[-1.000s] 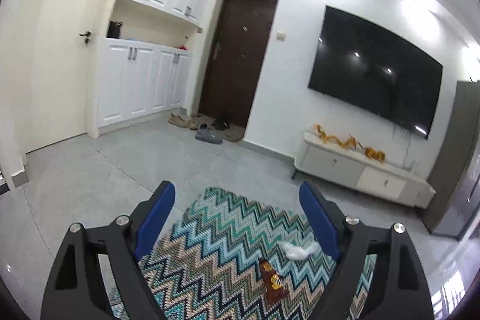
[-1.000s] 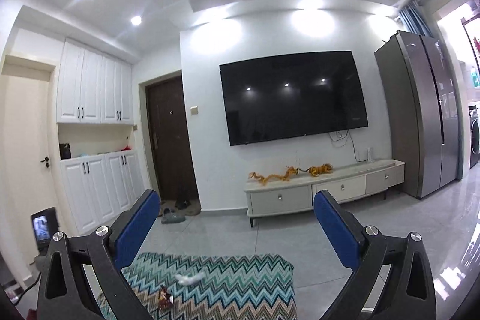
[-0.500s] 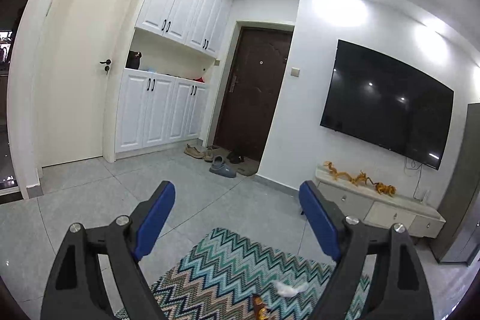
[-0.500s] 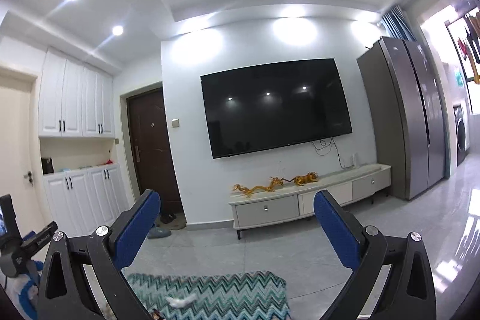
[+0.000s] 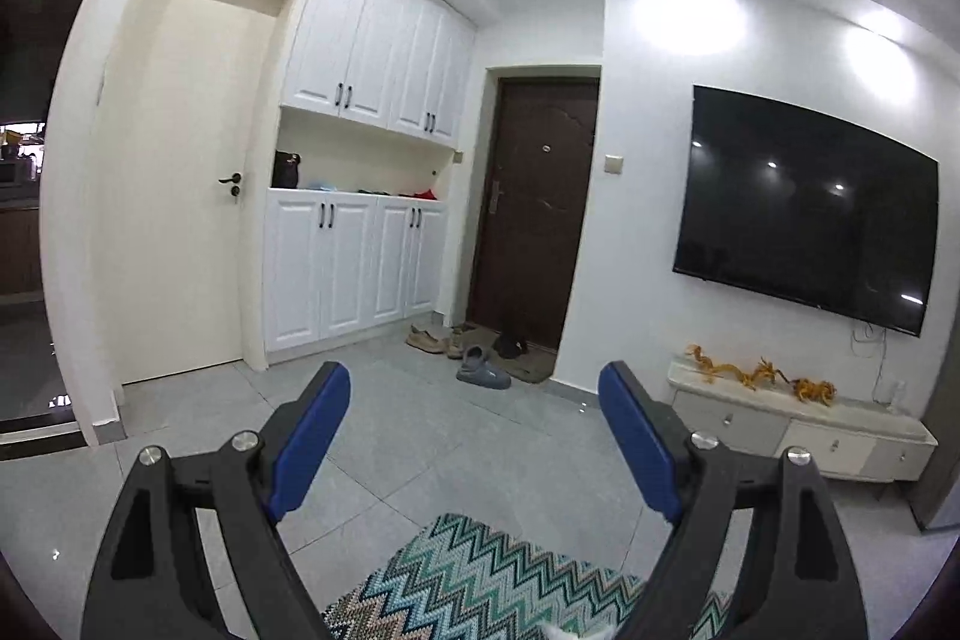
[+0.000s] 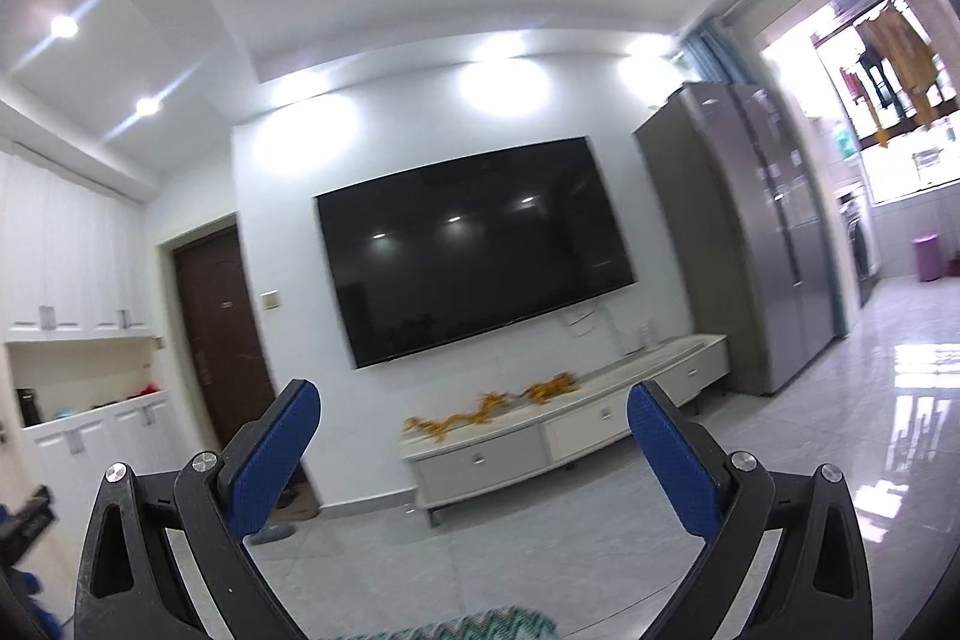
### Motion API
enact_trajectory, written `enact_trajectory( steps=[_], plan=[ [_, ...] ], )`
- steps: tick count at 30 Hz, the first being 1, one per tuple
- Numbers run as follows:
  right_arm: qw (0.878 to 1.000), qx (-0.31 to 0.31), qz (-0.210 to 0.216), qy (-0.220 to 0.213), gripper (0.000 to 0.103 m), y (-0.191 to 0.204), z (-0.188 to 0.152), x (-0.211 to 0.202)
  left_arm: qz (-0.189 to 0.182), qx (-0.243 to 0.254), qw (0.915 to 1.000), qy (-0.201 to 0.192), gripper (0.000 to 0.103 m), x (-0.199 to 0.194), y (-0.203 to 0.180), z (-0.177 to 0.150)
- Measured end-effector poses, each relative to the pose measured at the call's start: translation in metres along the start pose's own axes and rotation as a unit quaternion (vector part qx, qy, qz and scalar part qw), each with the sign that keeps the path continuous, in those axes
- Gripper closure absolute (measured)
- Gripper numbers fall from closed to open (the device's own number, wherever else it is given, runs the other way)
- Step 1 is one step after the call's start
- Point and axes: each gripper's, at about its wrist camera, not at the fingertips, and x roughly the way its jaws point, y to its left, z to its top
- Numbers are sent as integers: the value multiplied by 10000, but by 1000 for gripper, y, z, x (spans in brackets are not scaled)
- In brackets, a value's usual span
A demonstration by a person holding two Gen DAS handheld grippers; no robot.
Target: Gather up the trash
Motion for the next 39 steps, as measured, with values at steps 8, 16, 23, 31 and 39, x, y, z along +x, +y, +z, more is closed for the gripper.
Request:
enact_trajectory(
  steps=[8,16,23,31,39],
  plan=[
    [9969,-458,-638,-69,0,6,10,27,605,493,9948,-652,12,-15,-21,27],
    [9933,-696,-875,301,0,7,19,47,649,880,9905,-838,12,-33,-36,65],
    [9862,-1294,-986,313,0,29,40,54,661,896,9874,-1124,12,-47,-38,101],
    [9823,-1642,-892,-103,0,60,64,43,673,494,9899,-1144,12,-50,-18,129],
    [9779,-1912,-700,-482,0,87,72,26,850,461,9880,-1206,12,-47,-12,132]
  ],
)
